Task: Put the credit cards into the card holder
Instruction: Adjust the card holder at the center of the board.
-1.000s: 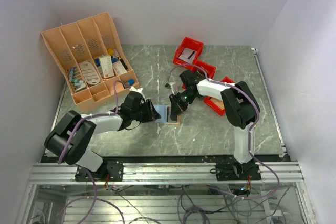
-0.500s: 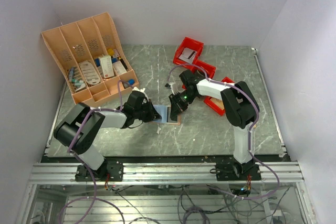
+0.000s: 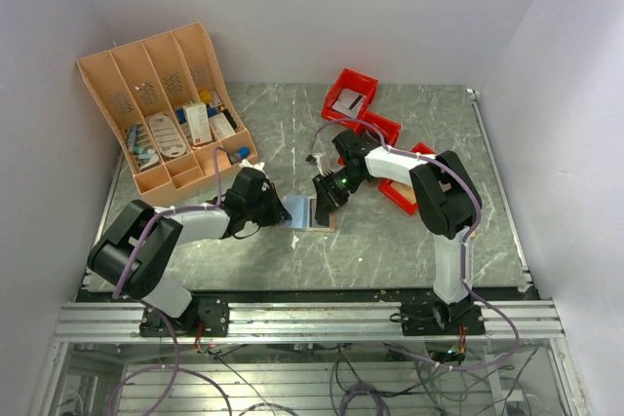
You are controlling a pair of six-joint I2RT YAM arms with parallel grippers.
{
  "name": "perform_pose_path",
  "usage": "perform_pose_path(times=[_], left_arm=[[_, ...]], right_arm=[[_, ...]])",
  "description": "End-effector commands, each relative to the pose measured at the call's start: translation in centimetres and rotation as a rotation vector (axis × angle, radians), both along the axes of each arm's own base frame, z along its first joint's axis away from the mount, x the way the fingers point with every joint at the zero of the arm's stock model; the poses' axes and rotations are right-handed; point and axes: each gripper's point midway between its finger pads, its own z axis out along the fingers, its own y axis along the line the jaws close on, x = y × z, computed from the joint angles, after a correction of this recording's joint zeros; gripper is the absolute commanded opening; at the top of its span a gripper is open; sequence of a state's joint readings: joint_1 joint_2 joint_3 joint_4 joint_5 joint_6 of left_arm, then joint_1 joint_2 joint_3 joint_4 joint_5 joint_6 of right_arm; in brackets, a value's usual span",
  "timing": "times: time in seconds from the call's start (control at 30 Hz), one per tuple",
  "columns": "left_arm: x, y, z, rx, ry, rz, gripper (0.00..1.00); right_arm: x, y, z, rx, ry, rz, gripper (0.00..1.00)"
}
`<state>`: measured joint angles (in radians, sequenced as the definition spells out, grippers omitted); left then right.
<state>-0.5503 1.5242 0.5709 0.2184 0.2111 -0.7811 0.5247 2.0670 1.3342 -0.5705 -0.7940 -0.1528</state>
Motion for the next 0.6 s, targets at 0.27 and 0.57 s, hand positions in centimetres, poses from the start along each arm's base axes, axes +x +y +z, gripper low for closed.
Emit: perform_pose_path(times=[0.27, 0.57], left_arm=[[1.3, 3.3, -0.6, 0.228, -0.010, 0.040, 0.09], [0.5, 3.2, 0.4, 0.187, -0.018, 0.039, 0.18]], right_arm=[[1.4, -2.3, -3.4, -0.147, -0.053, -0.022, 0.21], [3.5, -2.6, -0.4, -0.038, -0.119, -0.011, 0.21]])
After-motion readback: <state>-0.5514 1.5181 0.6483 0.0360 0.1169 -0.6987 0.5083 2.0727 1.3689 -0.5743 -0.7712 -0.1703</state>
